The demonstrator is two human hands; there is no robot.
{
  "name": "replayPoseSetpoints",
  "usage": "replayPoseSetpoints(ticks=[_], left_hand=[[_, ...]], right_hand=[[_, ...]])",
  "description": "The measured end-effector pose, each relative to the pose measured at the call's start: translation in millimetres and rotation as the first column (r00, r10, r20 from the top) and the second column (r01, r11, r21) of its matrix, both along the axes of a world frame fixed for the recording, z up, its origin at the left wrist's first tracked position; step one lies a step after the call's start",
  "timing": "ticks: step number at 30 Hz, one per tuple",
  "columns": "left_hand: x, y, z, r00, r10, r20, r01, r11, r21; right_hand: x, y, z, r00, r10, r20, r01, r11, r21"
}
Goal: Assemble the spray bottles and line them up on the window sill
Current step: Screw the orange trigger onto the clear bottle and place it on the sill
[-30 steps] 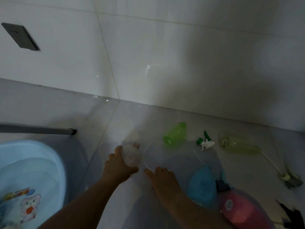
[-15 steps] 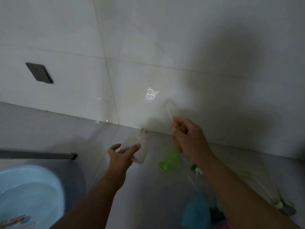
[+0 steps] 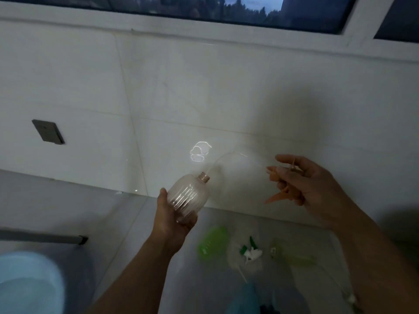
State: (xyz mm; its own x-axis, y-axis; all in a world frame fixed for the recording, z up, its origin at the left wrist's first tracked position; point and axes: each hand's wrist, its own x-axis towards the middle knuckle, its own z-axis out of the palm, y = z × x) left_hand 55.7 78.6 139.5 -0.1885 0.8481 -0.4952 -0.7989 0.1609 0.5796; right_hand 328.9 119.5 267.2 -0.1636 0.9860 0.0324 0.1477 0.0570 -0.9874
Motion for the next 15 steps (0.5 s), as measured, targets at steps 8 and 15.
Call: replayPoseSetpoints(ticks=[8,15], left_hand=[[3,-2,13,0.987,-0.094,-0.133,0.097,0.995,0.01],[12,5,30,0.943,-0.193,-0.271,0.206,0.978,0.023]], right_hand=[[20,2,-7,0.998,-0.012,0.056,0.007,0.997,0.076],[20,0,-25,0.988,0.092,0.126,-0.09,0.996,-0.024]])
